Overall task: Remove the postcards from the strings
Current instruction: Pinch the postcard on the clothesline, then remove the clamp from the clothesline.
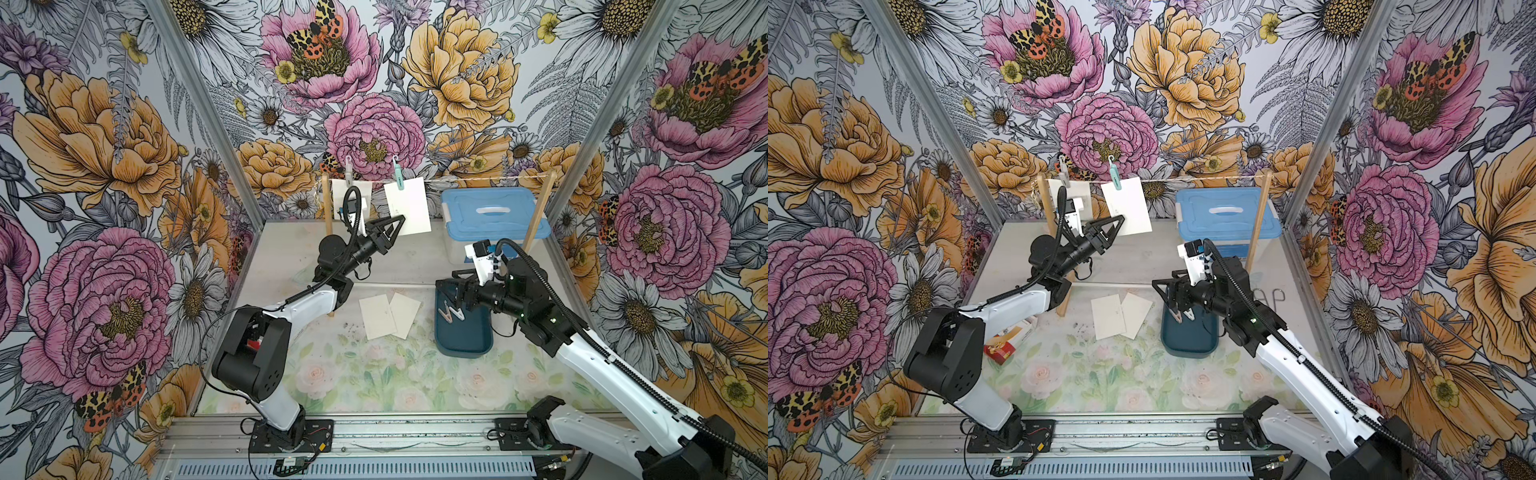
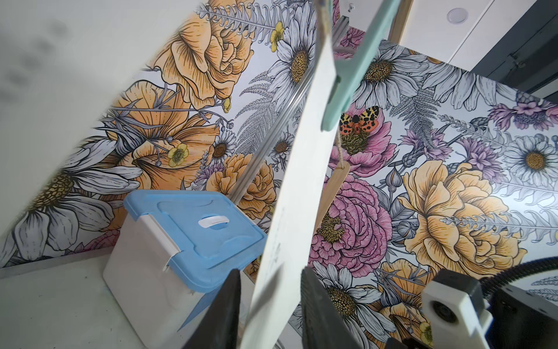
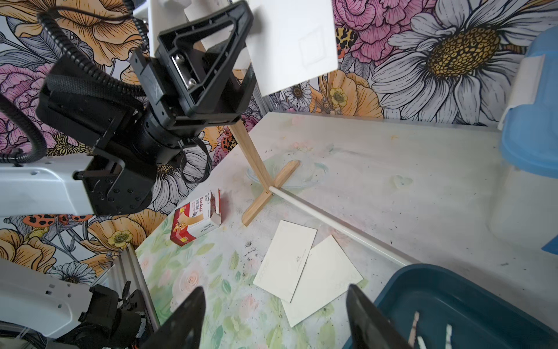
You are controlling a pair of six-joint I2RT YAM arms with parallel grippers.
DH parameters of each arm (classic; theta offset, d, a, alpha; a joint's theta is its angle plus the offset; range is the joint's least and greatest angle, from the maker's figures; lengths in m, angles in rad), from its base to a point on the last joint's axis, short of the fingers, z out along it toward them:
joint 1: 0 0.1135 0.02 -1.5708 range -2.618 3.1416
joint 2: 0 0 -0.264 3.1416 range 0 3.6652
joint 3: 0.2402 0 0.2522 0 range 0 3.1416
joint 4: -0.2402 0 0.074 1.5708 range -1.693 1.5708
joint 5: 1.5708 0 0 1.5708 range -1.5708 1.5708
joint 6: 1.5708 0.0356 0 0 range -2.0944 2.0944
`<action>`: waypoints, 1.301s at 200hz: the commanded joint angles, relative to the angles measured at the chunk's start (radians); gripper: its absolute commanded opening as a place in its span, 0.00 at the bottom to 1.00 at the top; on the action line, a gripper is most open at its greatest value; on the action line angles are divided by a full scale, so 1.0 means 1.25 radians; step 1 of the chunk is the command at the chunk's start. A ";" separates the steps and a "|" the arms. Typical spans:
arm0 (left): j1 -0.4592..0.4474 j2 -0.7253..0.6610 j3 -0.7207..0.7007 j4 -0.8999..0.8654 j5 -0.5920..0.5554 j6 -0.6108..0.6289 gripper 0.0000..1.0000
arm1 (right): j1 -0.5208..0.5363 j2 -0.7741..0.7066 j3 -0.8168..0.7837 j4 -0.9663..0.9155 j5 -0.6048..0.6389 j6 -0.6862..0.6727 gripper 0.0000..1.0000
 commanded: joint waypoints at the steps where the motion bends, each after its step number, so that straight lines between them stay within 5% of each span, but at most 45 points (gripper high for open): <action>1: -0.015 -0.020 -0.026 0.038 0.033 -0.011 0.32 | 0.005 0.009 0.057 0.010 0.007 -0.026 0.72; 25: -0.024 -0.015 -0.041 0.047 0.041 -0.018 0.31 | 0.002 0.035 0.103 0.010 -0.006 -0.036 0.72; 114: 0.007 -0.037 -0.067 0.032 0.042 -0.042 0.00 | -0.008 0.151 0.302 -0.005 -0.052 -0.067 0.71; 260: 0.053 -0.008 0.072 -0.181 0.179 -0.016 0.00 | -0.106 0.568 0.908 -0.012 -0.370 -0.022 0.73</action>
